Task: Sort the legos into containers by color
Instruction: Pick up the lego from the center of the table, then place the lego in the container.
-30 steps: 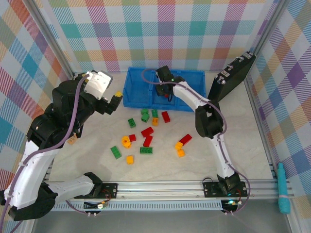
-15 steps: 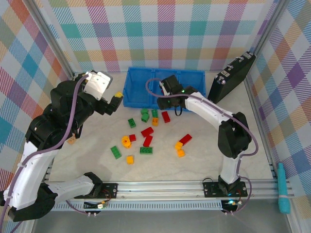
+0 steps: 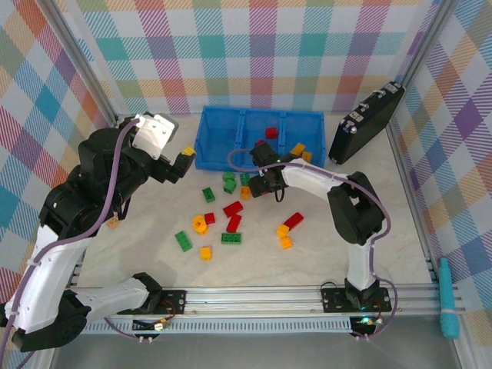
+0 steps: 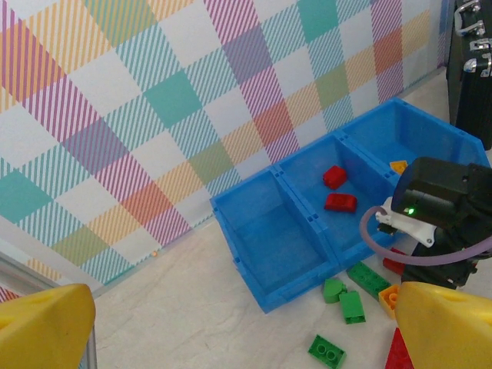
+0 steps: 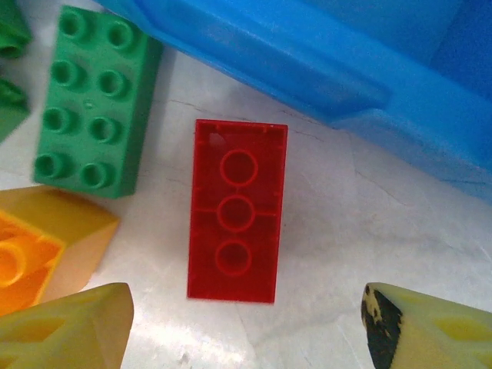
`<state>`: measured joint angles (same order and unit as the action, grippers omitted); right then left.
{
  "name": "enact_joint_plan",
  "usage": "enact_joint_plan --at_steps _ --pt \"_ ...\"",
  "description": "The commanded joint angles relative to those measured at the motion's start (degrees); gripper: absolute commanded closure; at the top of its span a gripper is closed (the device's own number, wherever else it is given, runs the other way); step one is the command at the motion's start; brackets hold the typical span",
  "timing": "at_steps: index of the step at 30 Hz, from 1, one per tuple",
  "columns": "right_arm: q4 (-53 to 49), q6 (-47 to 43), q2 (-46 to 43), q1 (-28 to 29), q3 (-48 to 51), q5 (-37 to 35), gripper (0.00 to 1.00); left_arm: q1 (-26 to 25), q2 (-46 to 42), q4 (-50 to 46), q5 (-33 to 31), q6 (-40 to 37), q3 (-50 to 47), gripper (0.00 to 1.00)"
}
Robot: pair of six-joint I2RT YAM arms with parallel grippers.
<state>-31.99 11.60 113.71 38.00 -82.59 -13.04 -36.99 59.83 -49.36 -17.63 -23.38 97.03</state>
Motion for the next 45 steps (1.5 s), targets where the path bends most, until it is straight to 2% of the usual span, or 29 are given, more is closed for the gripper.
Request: enact_joint_plan --at_steps 1,6,18,22,28,33,38,45 --pt "0.49 0.34 3.74 0.15 -3.0 -1.23 0.21 -0.54 -0.07 0.59 0.05 0.55 0.61 0.0" --pt "-0.6 0.26 7.64 0.06 -6.14 -2.49 0.26 -0.54 -0.16 0.75 -0.82 0.17 0.35 0.0" --pt "-2.38 1.27 8.6 -0.85 -6.73 -3.16 0.63 -0.54 -0.22 0.97 -1.32 -0.27 0.09 0.0" --pt "-4.1 0.99 5.69 -0.95 -6.86 -2.61 0.71 -0.55 -0.46 0.85 -1.4 -0.36 0.34 0.0" --pt "-8.19 -1.83 0.28 -0.93 -12.15 -3.96 0.73 -0.61 -0.86 0.94 -1.71 -0.53 0.3 0.0" --pt "-8.46 -4.32 0.53 -1.52 -19.9 -6.04 0.72 -0.54 -0.86 1.03 -1.6 -0.53 0.11 0.0" --pt "-7.77 -4.2 6.51 -3.43 -29.25 -6.92 0.72 -0.58 -0.77 1.25 -1.68 -0.66 -0.1 0.0" --pt "-13.58 -3.35 22.52 -5.22 -51.07 -9.2 0.72 -0.58 0.4 -0.32 -2.41 -1.06 2.93 0.0"
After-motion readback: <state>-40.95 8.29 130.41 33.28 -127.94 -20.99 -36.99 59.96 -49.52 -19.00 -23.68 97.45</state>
